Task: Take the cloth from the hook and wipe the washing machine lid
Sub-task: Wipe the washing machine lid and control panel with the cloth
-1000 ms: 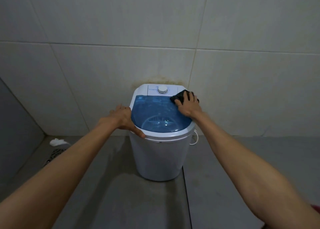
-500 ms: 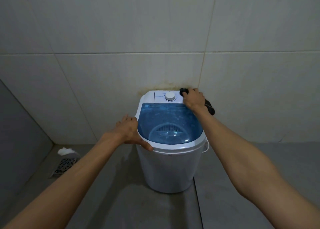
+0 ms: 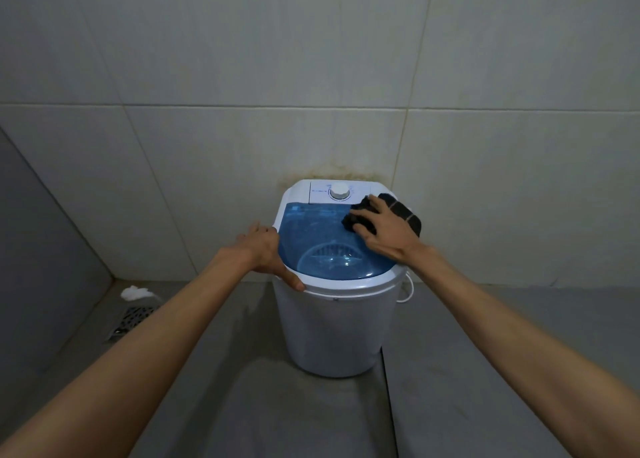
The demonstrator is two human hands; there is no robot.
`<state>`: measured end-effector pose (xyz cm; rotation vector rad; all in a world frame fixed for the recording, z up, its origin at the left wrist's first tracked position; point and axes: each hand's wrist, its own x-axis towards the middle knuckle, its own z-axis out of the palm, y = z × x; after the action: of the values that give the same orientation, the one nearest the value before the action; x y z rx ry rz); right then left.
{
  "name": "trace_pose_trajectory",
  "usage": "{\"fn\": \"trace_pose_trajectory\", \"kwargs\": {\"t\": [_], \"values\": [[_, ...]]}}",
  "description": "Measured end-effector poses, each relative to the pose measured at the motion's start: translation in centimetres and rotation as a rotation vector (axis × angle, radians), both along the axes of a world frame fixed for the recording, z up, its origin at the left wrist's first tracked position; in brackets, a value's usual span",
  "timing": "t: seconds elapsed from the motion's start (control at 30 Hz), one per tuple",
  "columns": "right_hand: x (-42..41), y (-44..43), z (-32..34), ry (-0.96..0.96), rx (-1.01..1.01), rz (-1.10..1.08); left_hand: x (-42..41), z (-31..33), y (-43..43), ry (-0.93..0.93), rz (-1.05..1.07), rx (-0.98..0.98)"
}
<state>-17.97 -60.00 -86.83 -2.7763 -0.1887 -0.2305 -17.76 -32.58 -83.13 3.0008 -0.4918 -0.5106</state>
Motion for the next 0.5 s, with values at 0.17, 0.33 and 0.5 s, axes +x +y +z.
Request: {"fn": "trace_pose_trajectory", "kwargs": {"t": [0.17, 0.33, 0.5], "values": [[-1.7, 0.1, -0.4, -0.084, -0.038, -0.064, 0.0, -0.1, 0.0, -0.015, -0.006, 0.029], [0.3, 0.3, -1.0, -0.003, -0.073, -0.301, 0.6, -0.4, -0.1, -0.016, -0.017, 0.034], [3.5, -0.8, 0.0, 0.084, -0.093, -0.238, 1.2, -0.6, -0.4, -0.018, -0.018, 0.077]]}}
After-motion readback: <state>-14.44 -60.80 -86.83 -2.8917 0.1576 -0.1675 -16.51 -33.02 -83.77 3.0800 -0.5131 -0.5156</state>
